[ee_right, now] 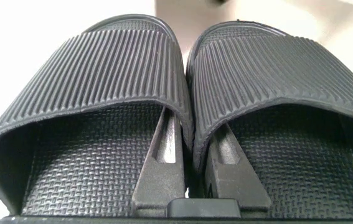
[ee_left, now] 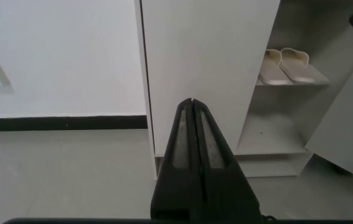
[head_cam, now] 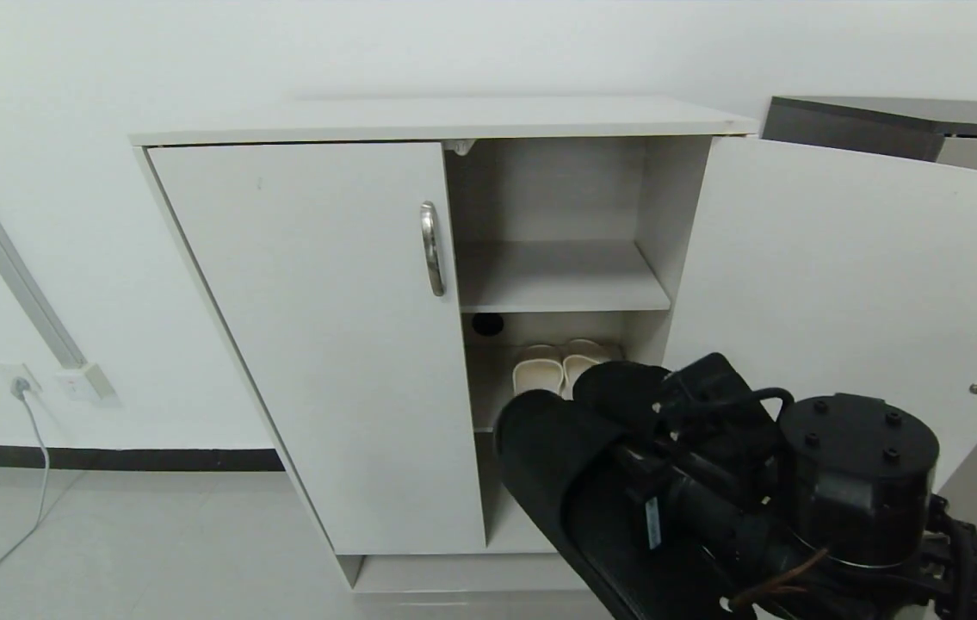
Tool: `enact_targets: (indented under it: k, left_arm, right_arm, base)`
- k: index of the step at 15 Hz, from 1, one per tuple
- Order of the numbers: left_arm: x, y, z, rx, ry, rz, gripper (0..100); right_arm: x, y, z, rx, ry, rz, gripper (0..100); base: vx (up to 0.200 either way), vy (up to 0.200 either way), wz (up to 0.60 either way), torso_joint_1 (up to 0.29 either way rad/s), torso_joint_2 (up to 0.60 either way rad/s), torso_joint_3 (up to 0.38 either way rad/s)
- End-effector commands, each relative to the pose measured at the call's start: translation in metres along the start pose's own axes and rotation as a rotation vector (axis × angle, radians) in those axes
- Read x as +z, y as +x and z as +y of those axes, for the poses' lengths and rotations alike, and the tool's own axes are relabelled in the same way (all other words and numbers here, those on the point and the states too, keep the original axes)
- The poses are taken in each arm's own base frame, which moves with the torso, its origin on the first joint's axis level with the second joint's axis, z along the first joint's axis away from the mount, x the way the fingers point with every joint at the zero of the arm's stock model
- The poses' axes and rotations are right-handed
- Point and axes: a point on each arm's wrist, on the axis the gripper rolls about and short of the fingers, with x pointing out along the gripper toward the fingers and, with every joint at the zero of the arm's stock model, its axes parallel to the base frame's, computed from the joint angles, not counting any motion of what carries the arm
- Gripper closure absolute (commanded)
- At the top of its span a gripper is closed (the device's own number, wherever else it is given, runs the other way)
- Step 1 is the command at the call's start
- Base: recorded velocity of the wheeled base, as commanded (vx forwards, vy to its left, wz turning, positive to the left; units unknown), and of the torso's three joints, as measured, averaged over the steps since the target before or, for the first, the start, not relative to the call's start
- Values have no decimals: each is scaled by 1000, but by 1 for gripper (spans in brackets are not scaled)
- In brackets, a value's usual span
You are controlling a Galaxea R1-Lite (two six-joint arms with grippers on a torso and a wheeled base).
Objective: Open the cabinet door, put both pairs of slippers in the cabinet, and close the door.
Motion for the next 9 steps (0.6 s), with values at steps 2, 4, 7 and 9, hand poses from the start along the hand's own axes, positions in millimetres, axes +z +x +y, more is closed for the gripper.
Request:
enact_targets:
  k: [2, 4, 7, 9]
  left_arm:
    - [0, 0, 0, 1, 0, 0, 100]
    - [0, 0, 0, 1, 0, 0, 100]
    - [0, 0, 0, 1, 0, 0, 100]
    - [0, 0, 0, 1, 0, 1, 100]
  right_arm:
    - [37, 37, 33, -259, 68, 5, 100]
    - [59, 41, 35, -303, 103, 22, 100]
    - [82, 50, 37, -404, 159, 71, 100]
    - [89, 58, 40, -421, 190, 86, 100]
  base:
    - [0, 0, 0, 0, 0, 0]
    - [0, 0, 0, 0, 0, 0]
    - [0, 0, 0, 0, 0, 0]
    - [0, 0, 0, 0, 0, 0]
